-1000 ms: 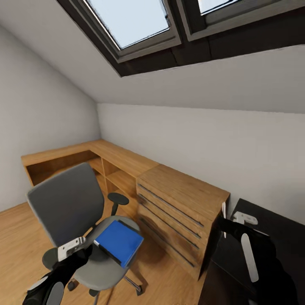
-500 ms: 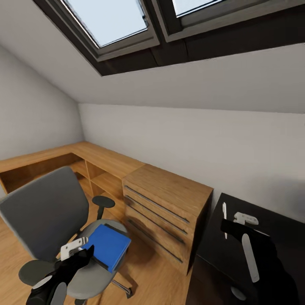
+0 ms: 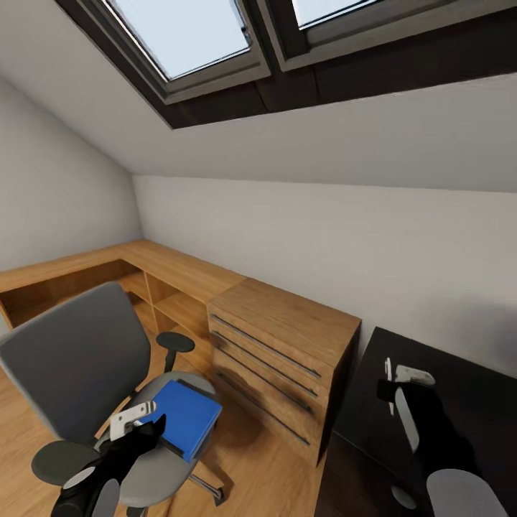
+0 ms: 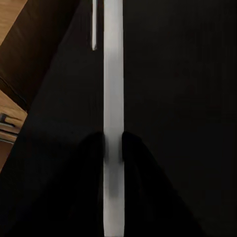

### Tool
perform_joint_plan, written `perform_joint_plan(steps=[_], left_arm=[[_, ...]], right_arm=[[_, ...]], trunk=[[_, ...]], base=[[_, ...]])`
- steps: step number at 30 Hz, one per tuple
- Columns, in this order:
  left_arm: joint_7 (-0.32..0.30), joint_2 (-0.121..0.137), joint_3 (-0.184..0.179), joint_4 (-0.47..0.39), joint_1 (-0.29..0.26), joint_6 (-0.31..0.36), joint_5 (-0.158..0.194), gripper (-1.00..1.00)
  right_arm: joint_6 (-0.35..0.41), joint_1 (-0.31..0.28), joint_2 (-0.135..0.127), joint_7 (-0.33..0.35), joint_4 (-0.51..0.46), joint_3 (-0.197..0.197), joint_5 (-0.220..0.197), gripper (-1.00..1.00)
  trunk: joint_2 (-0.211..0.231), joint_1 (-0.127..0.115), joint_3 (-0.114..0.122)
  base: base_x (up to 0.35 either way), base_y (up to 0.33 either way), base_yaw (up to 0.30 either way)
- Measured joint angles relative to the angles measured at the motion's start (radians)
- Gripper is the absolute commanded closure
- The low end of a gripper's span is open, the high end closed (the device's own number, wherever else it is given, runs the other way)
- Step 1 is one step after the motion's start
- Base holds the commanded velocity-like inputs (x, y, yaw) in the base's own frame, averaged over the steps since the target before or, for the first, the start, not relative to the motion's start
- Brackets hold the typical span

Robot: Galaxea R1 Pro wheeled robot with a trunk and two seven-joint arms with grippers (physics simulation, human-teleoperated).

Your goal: In the bedroom, organize the workspace by keeping the computer under the desk, ensuring the monitor is on the desk, placing the keyboard on the desk next to the monitor, placing the mouse on the desk next to the keyboard, moving the folder from the swivel chair onto the desk next to the mouse, stacking the notebook on top of the folder with the pen on top of the notebook, and positioning the swivel chair next to the desk.

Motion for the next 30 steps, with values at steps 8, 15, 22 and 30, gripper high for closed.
perform_joint_plan(steps=[8,15,22,30], left_arm=[[0.001,0.0,-0.015,0.0,0.0,0.0,0.0,-1.0],[0.0,0.001,-0.016,0.0,0.0,0.002,0.001,-1.0],[0.0,0.001,-0.021,0.0,0.0,0.003,0.001,-1.0],[0.0,0.001,-0.021,0.0,0.0,0.003,0.003,-1.0]], right_arm=[[-0.061,-0.09,-0.045,-0.003,0.203,0.0,0.002,1.0],[-0.097,-0.161,-0.073,-0.003,0.371,0.0,0.002,1.0],[-0.1,-0.199,-0.088,-0.004,0.463,0.001,0.001,1.0],[-0.095,-0.205,-0.089,-0.008,0.494,0.001,0.0,1.0]], trunk=[[0.0,0.0,0.0],[0.0,0.0,0.0],[0.0,0.0,0.0],[0.0,0.0,0.0]], base=[[0.0,0.0,0.0],[0.0,0.0,0.0],[0.0,0.0,0.0],[0.0,0.0,0.0]])
